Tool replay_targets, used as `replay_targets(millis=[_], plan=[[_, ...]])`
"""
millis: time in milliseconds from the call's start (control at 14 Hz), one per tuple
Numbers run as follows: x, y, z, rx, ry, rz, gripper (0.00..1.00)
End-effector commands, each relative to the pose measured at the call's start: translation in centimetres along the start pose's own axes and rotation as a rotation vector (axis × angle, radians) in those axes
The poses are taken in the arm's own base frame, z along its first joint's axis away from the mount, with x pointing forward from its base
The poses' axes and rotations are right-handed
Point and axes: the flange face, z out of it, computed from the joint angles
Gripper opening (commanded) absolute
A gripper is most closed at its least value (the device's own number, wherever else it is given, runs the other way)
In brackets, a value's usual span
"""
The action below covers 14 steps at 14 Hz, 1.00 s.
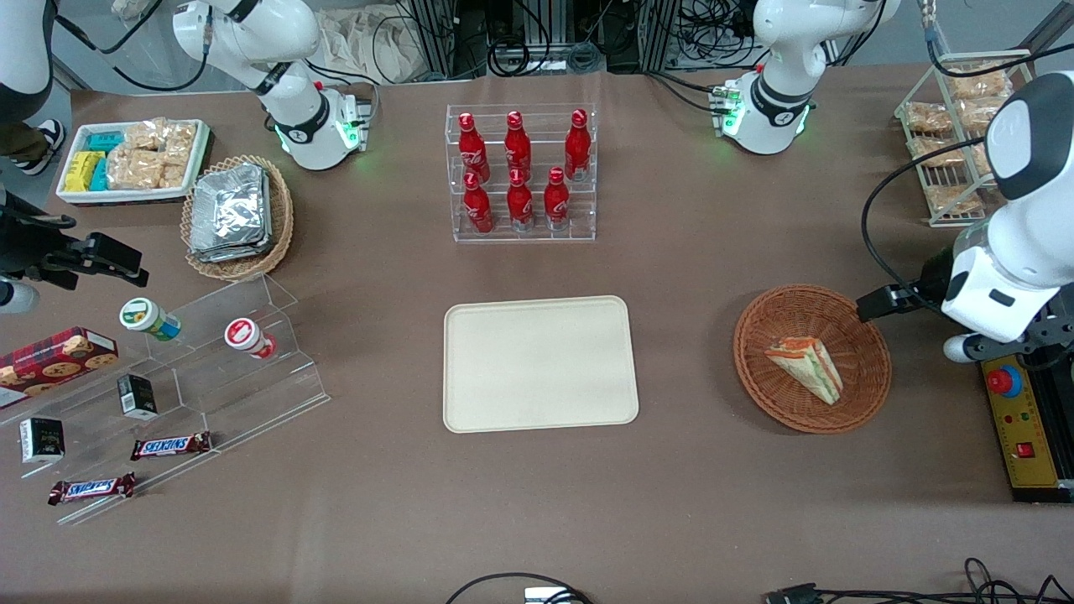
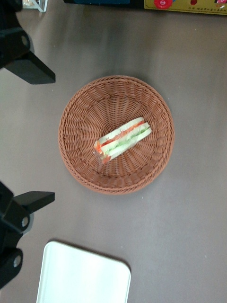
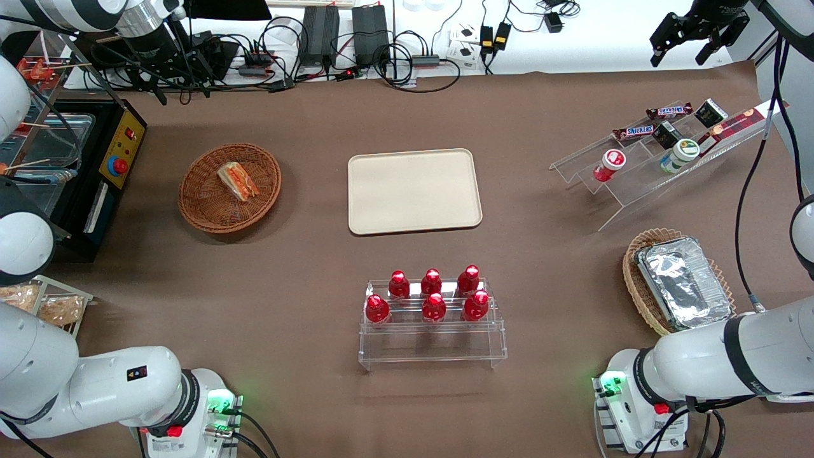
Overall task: Place sandwich from basket to tray
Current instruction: 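Lower the open left gripper over the sandwich in the wicker basket, then close the left gripper on the wrapped sandwich and lift it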
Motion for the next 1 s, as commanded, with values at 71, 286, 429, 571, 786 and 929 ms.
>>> replay_targets(millis=[71, 286, 429, 571, 786, 929], plan=[[2.4, 0.2, 6.0, 0.022, -0.081, -0.164, 1.00], [2.7, 1.2, 10.5, 0.023, -0.079, -0.426, 1.00], [2.9, 1.5, 14.7, 0.012, -0.054, -0.558, 1.00], [3.3, 0.9, 18.6, 0.006, -0.065, -0.579, 1.00], [4.1, -1.0, 22.4, 0.015, -0.092, -0.624, 1.00], [4.5, -1.4, 25.0, 0.006, -0.090, -0.680, 1.00]])
